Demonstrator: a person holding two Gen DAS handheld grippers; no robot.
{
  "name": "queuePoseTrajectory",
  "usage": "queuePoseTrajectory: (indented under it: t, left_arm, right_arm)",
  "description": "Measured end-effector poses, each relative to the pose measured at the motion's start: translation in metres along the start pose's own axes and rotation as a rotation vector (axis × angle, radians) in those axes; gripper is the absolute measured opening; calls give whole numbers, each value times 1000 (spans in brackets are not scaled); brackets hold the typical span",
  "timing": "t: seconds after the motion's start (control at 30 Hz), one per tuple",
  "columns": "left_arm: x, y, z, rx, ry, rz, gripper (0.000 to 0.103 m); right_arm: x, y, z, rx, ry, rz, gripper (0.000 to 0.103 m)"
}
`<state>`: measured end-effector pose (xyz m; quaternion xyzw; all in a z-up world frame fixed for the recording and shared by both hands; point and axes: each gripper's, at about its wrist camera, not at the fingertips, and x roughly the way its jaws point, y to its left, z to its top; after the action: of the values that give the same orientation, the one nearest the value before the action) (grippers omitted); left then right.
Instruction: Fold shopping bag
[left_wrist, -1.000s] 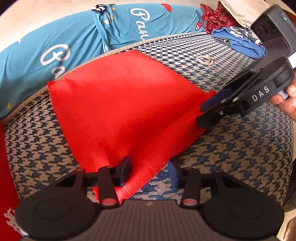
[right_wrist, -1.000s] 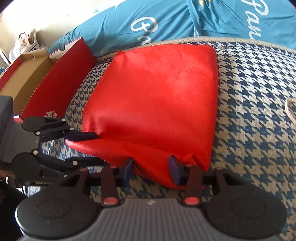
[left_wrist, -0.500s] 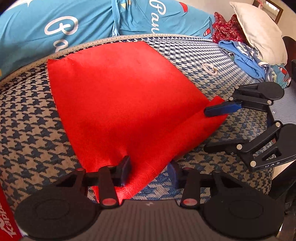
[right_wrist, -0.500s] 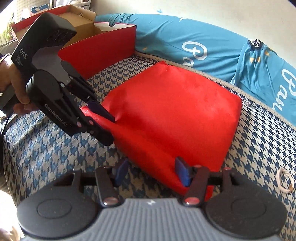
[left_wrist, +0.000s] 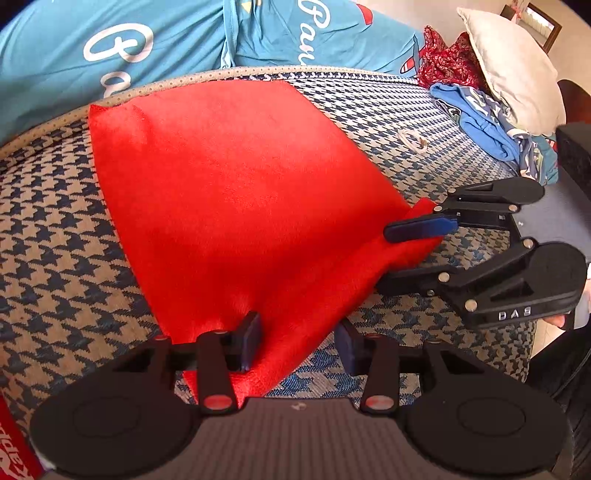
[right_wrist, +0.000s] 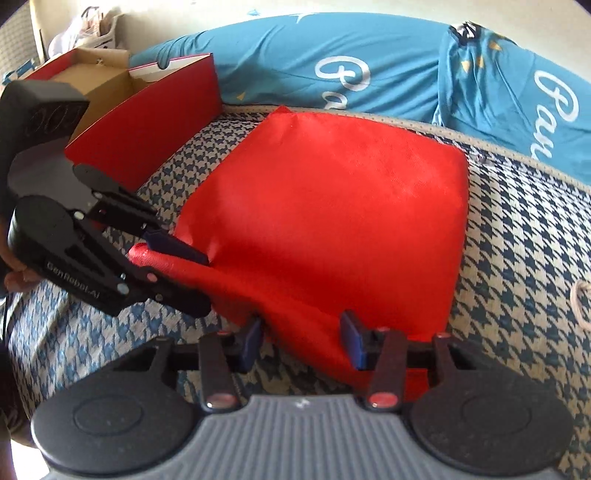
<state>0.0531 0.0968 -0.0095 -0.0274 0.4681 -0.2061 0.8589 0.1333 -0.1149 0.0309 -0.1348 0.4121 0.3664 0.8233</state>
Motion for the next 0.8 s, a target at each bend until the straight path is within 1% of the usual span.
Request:
queuePoseTrajectory:
  t: [0.07,0.2,0.37,0.43,0.5,0.53,0.57,0.63,0.7,0.8]
  left_arm:
    - [-2,0,-1,-9,-9,3,42]
    - [-10,2,-3,-35,-28,12,42]
    - [-23,0,-10,-25,-67,40,42]
    - [-25,1,-13,-45,-85,36,42]
    - [-26,7,-14,-87,-95,18,40]
    - [-25,15,-14,-142,-95,3,37]
    - [-25,24,-14,-197,-95,-13,37]
    - [-23,30,-13,-238,-91,-20,37]
    - [-21,29,-12,-235,-83,-2,37]
    - [-18,32,-12,-272,-77,-2,37]
  right_arm:
    - [2,-6,4,48,22,15,43]
    - [7,-12,10,89,54,22,43]
    - [11,-21,12,114,80,54,43]
    - [12,-22,13,123,82,57,43]
    - [12,-23,13,131,83,59,43]
    - [12,-23,14,131,82,56,43]
    - [12,-22,15,129,80,52,43]
    - [10,-14,14,88,68,26,43]
    - [9,-6,13,32,59,0,44]
    - [8,-6,15,52,61,3,44]
